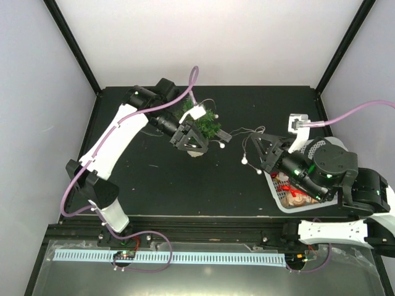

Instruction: Decorate the small christmas tree

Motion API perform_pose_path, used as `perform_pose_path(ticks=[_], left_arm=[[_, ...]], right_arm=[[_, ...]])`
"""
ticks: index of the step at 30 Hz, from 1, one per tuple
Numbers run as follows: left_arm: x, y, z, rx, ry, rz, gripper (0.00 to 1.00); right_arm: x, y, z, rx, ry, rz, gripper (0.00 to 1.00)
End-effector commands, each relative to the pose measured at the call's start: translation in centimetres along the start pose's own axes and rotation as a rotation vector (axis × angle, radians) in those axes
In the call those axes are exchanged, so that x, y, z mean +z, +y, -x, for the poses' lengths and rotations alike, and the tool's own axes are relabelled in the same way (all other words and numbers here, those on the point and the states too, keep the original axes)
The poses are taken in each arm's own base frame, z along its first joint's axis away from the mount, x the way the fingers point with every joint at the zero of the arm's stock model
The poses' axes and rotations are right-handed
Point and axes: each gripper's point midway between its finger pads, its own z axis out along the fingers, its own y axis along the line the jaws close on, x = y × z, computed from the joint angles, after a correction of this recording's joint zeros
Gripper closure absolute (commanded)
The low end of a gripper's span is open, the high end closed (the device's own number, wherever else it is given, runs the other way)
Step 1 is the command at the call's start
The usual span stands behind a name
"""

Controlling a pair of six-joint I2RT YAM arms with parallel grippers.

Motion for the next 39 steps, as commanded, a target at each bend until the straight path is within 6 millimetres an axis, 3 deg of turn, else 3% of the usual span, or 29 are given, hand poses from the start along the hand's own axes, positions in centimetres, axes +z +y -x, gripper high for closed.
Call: perform_pose_path(ticks=[1,5,8,13,19,26,32,39], left_arm=[[0.9,1.1,0.6,0.228,0.04,0.106,0.42],[2.5,1.5,-0.4,0.32,0.075,0.118,0.55],[4.0,1.8,-1.8,0.317,0.124,0.071,0.58],[6.0,3.2,-2.6,0.343,0.145,0.076,0.47],[8.7,3.1,-2.9,0.439,0.146,0.049,0.43],[11.1,1.0,-1.3,0.492,0.084,-0.105,0.61],[12.3,4.1,0.0,0.477,0.095,0.05,0.43],[11.9,6.7,-0.6,0.489,0.144,0.191,0.45]], right_arm=[[0.3,-0.3,1.1,-0.03,-0.04,-0.049,0.99],[0.1,-0.3,2.0,-0.016,-0.064,-0.057,0.99],[-0.2,-0.1,2.6,-0.012,-0.073,-0.051,0.99],[0.0,1.1,3.3,-0.017,-0.072,-0.025,0.99],[0.8,2.8,3.8,-0.029,-0.066,0.003,0.99],[1.4,3.1,3.7,-0.031,-0.06,-0.006,0.99],[0.9,2.6,4.0,-0.011,-0.075,-0.006,0.99],[0.9,2.6,4.1,-0.012,-0.081,-0.001,0.99]])
